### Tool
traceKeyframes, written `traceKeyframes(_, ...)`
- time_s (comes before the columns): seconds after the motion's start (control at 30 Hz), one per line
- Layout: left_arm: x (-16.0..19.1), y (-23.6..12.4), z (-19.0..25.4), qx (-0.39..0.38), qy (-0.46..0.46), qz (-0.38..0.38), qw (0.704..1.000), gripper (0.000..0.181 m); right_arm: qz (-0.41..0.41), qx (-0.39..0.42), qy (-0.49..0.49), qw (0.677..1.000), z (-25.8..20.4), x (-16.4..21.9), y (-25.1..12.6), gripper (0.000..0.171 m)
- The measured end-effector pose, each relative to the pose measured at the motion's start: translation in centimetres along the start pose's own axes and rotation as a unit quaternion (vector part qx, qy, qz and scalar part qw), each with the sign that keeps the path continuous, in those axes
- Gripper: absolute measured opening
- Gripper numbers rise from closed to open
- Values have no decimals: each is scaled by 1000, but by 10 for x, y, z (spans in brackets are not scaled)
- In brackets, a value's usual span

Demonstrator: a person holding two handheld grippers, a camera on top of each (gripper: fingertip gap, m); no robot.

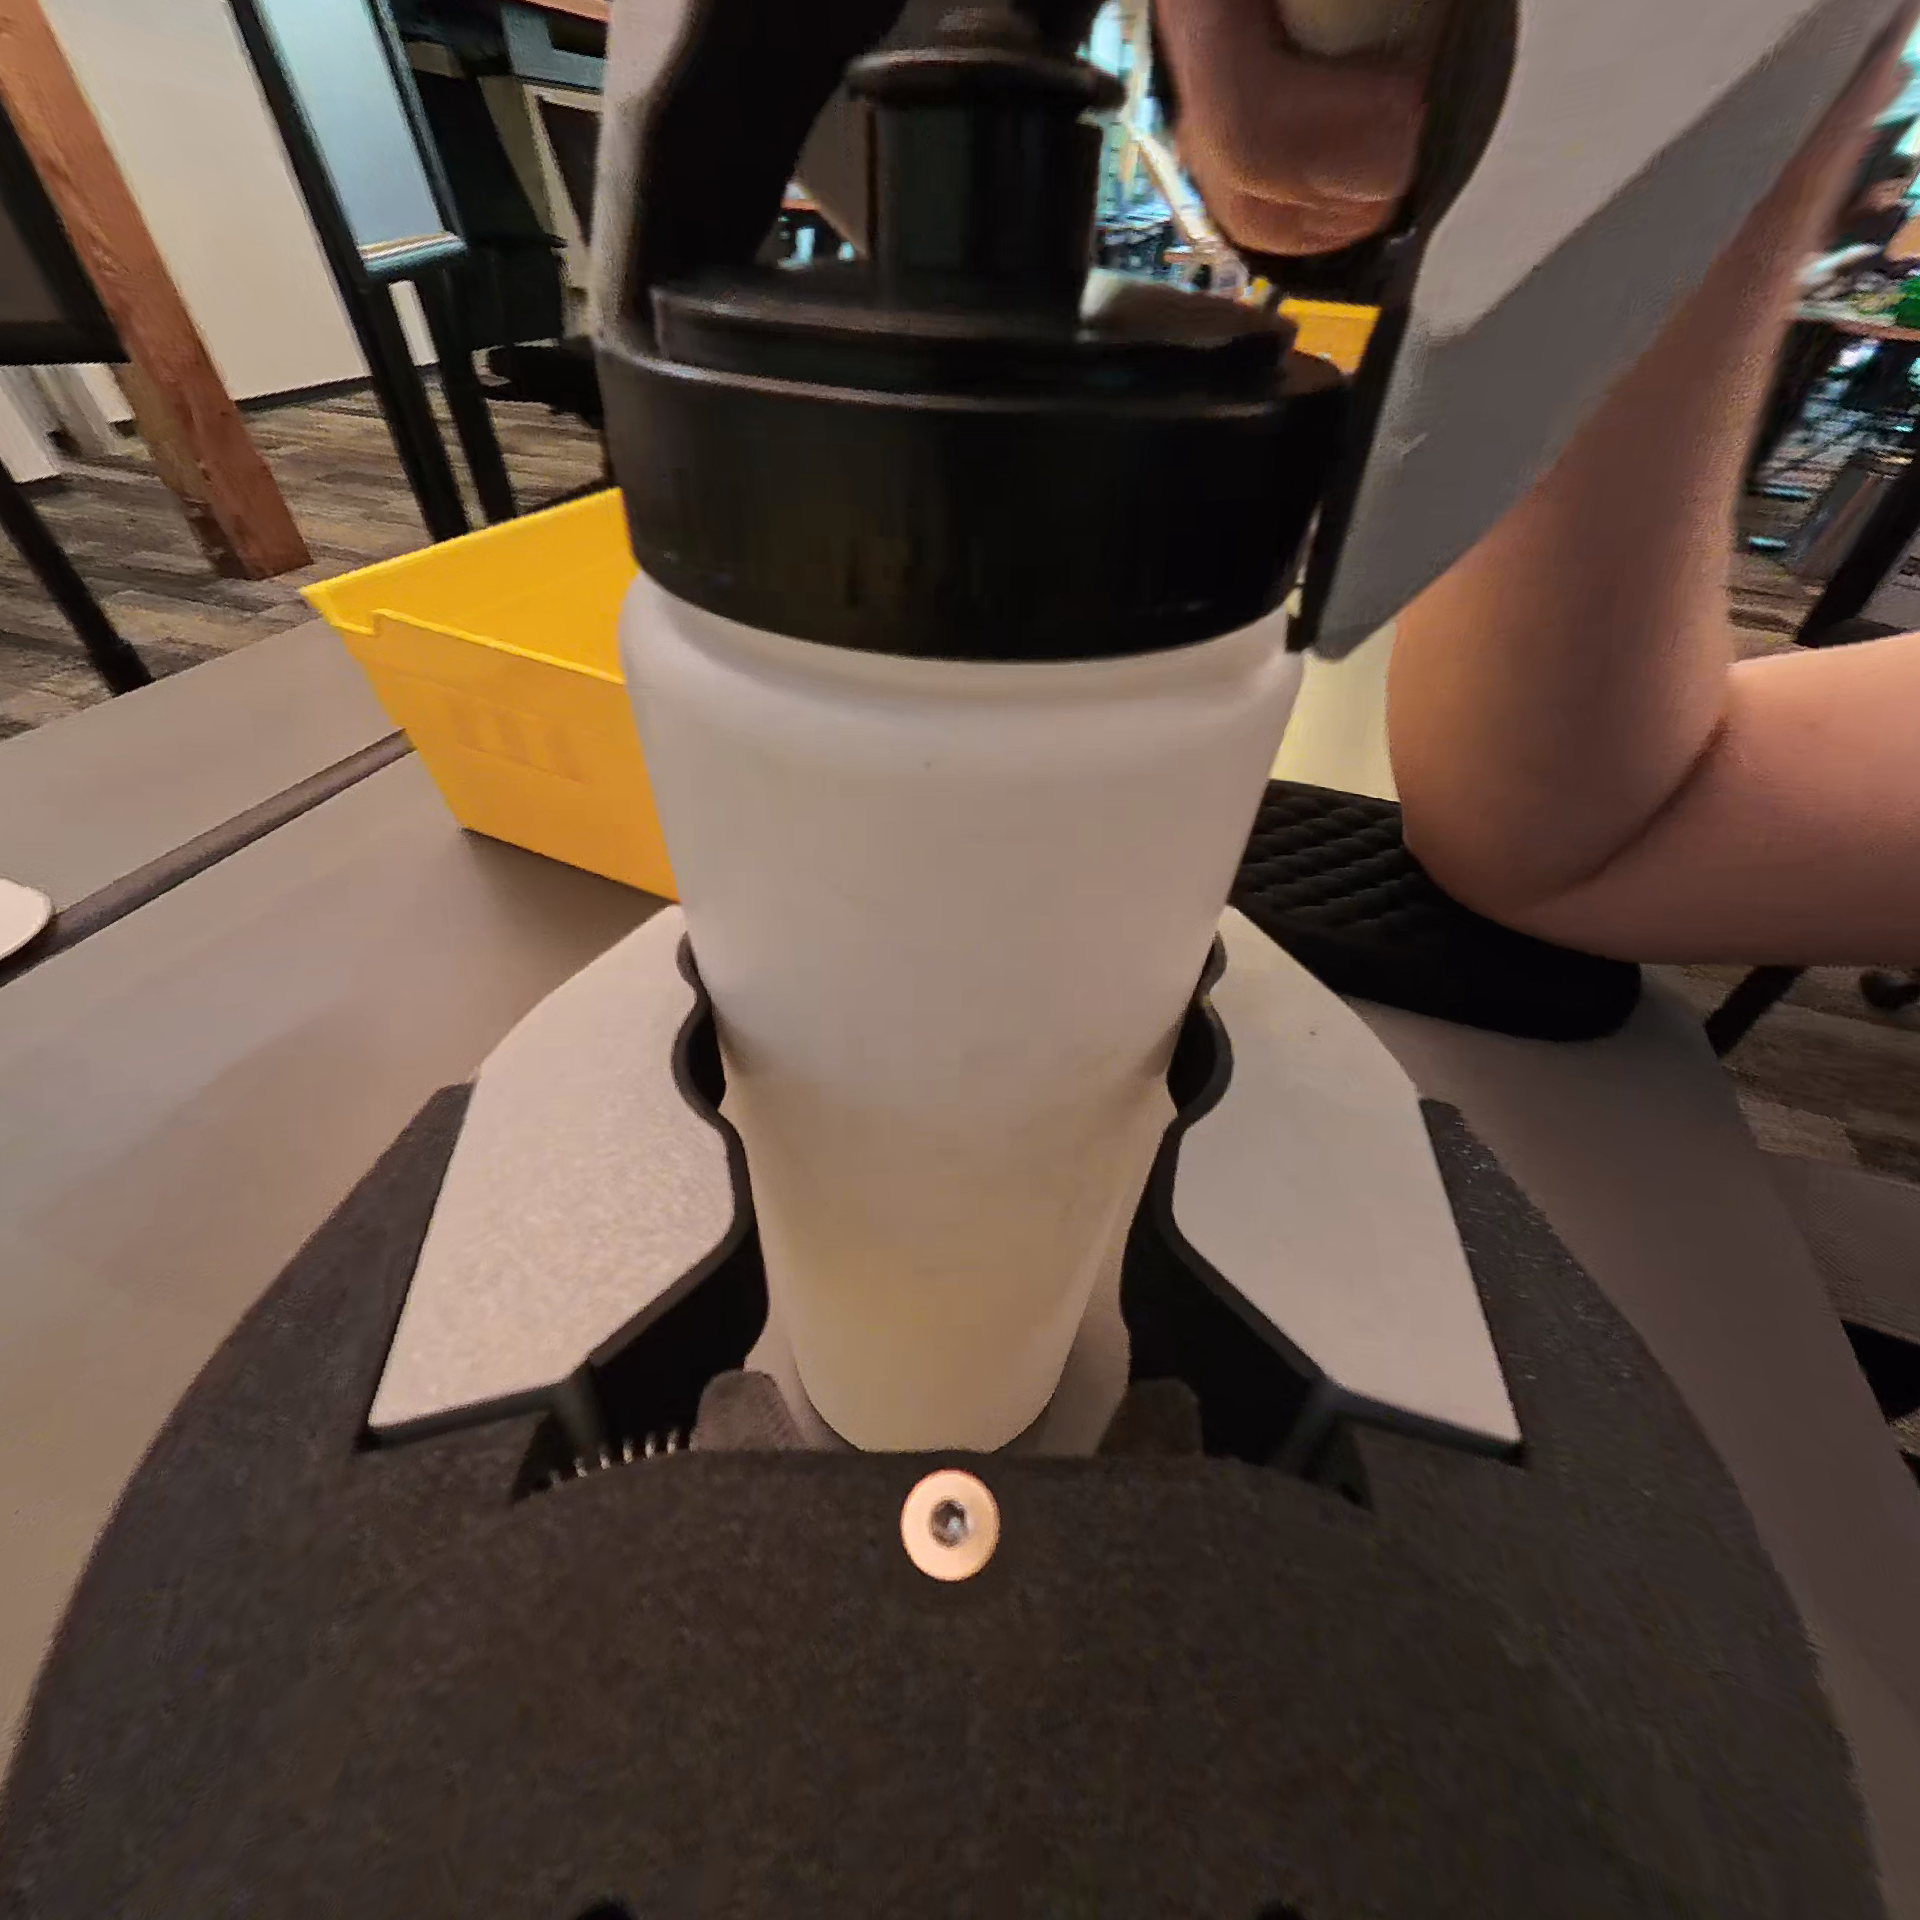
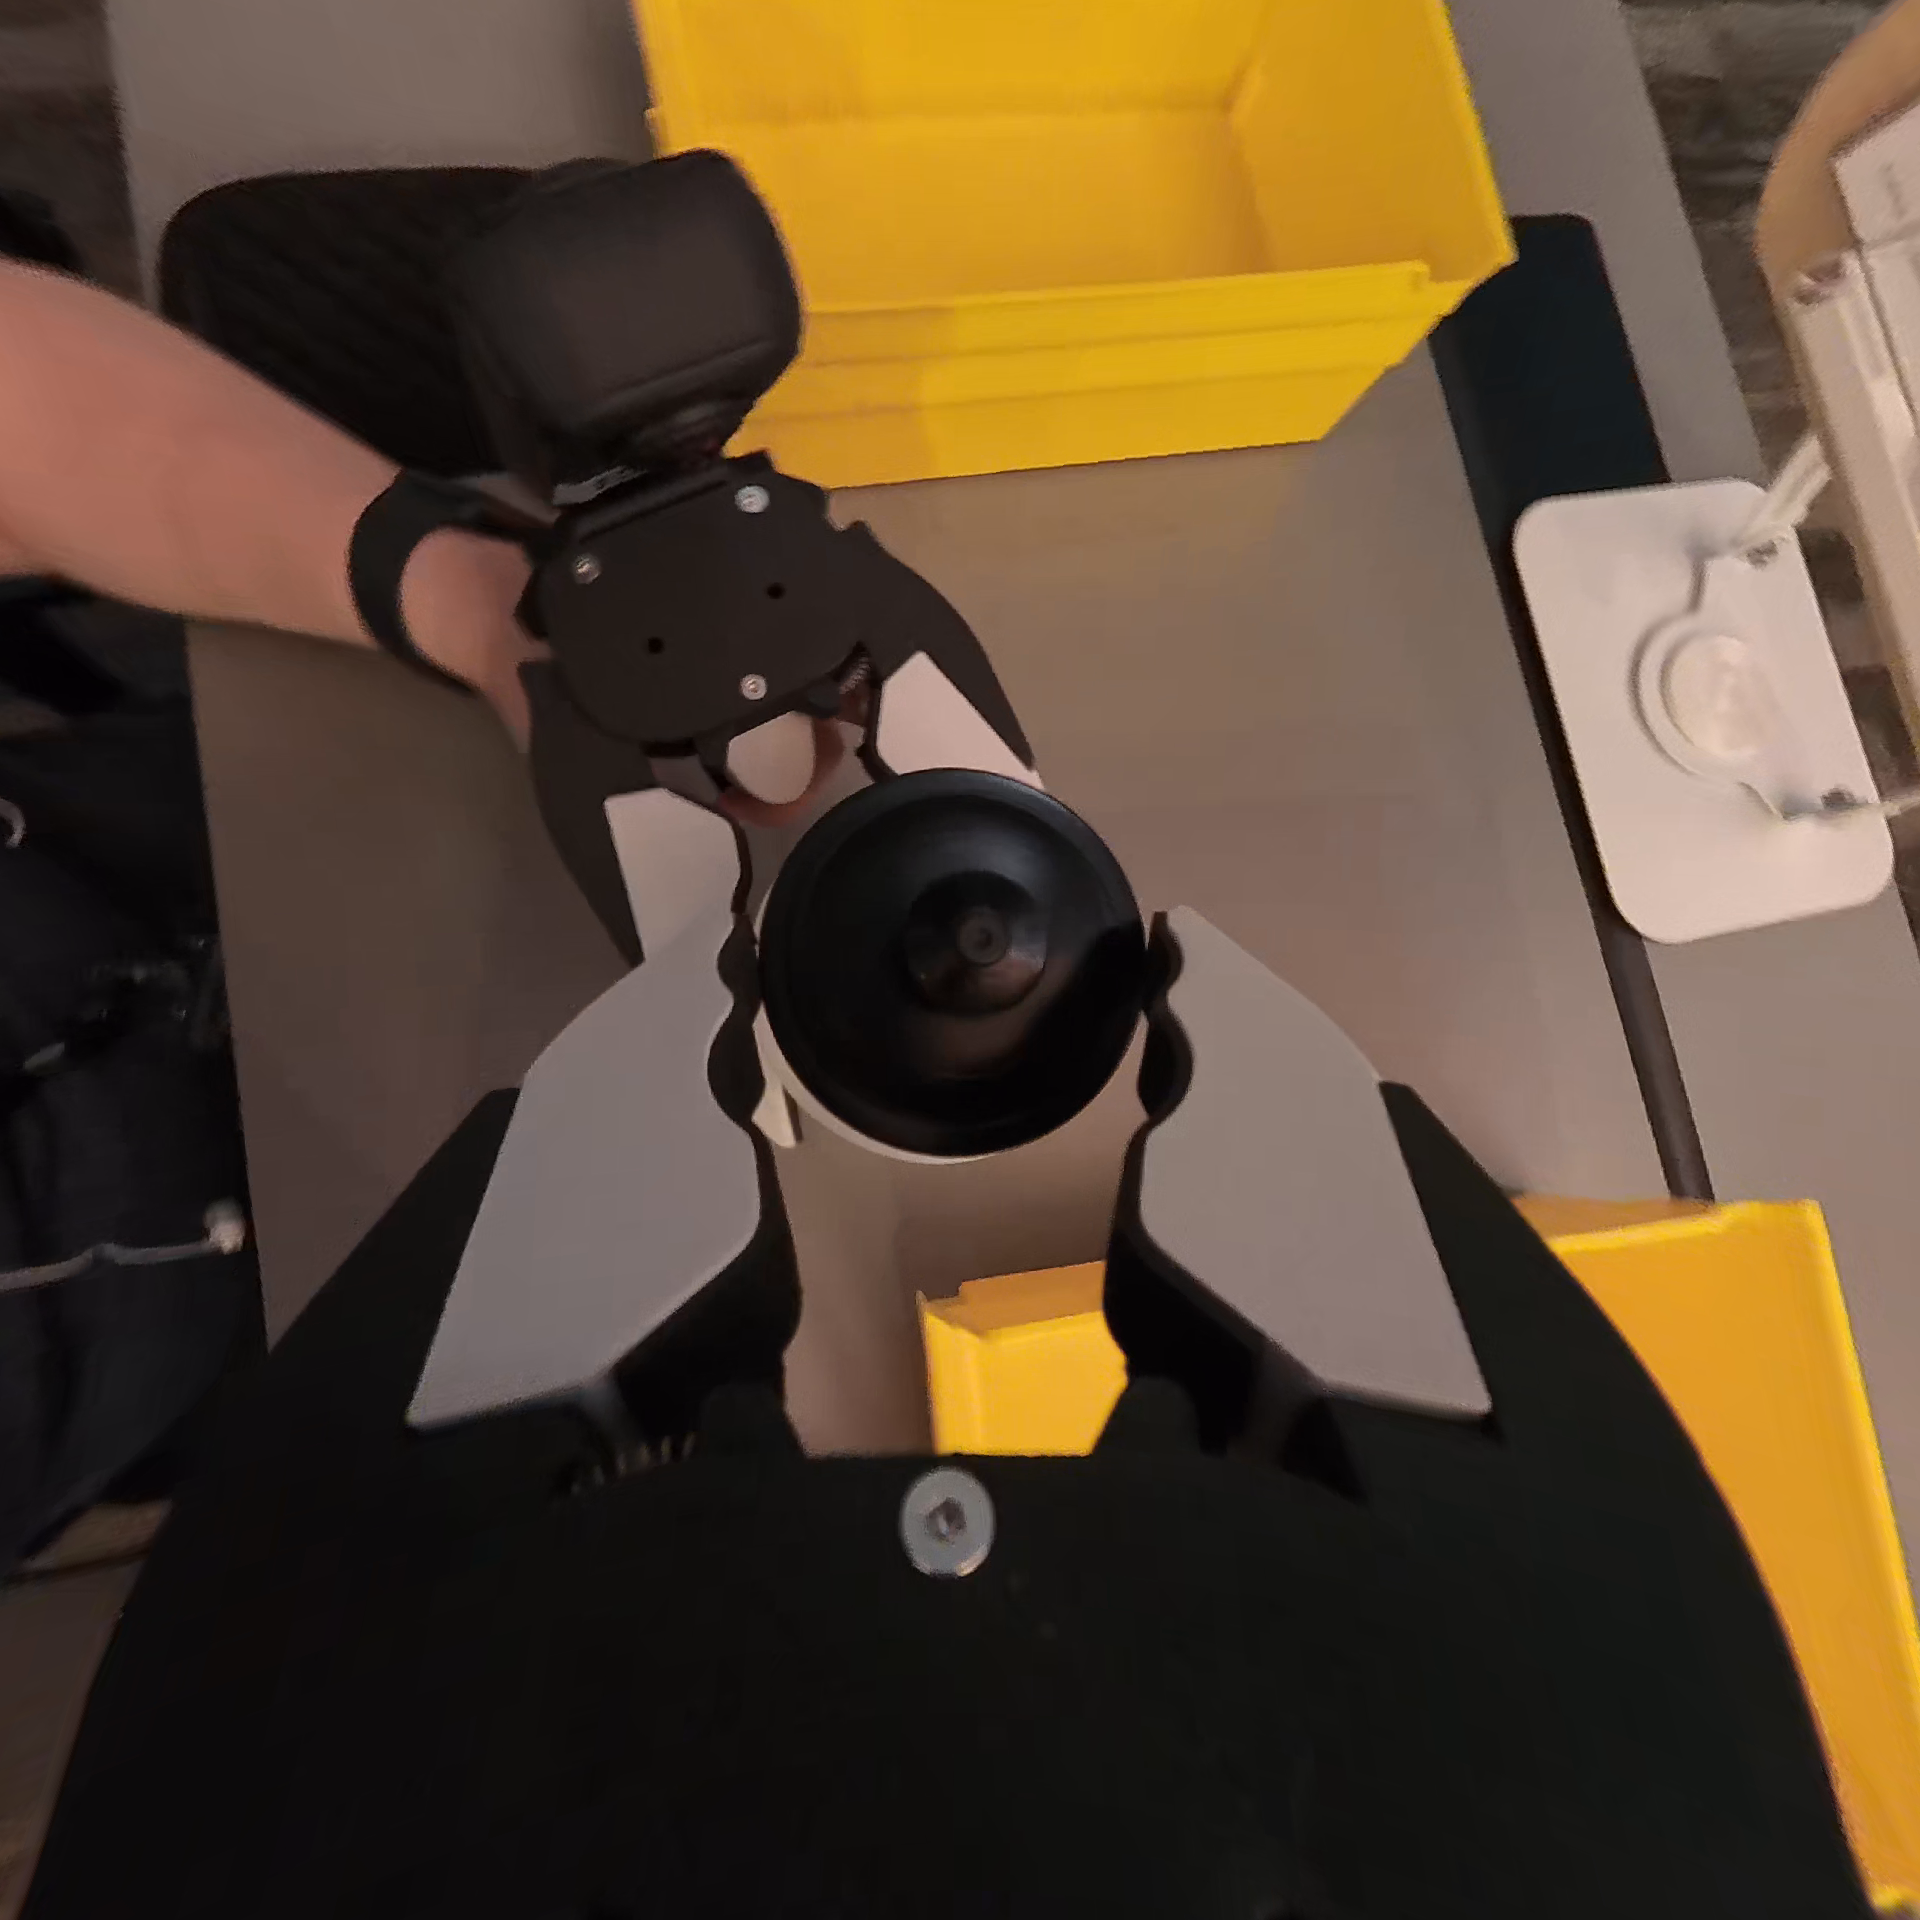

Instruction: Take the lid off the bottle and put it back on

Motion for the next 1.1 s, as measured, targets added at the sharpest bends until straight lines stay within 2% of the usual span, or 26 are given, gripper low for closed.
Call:
traceKeyframes(0.1,0,2,13,49,9,1,999,86,11,-63,-81,995,-10,5,-6,72)
traceKeyframes(0.2,1,2,22,80,18,3,997,86,68,-131,-185,972,-20,8,-10,72)
traceKeyframes(0.3,-1,2,16,72,-9,10,997,86,90,-163,-148,971,-11,8,-9,72)
traceKeyframes(0.53,-2,-5,-17,-27,-39,24,999,86,66,-23,-8,998,15,-7,-5,80)
traceKeyframes(0.63,-1,-5,-19,-46,-30,18,998,86,47,-18,56,997,7,-8,4,83)
traceKeyframes(0.7,0,-4,-17,-55,-13,9,998,86,27,10,72,997,8,-6,11,84)
traceKeyframes(0.8,0,-3,-14,-51,-6,4,999,86,2,32,53,998,8,-4,15,77)
traceKeyframes(0.93,0,-1,3,20,3,-2,1000,86,-8,-31,4,999,-2,3,8,77)
traceKeyframes(1.1,1,1,28,110,20,-1,994,86,37,-159,-148,975,-25,12,-4,77)
Point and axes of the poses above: each gripper's, where its closed fingertips meet, y out along the fingers, x out of its underside, z = x × y across the jaws, the point moved 3 cm from there along -y, back along the fingers, and after that the axes turned 2 degrees about -x, right-handed, at the moved point
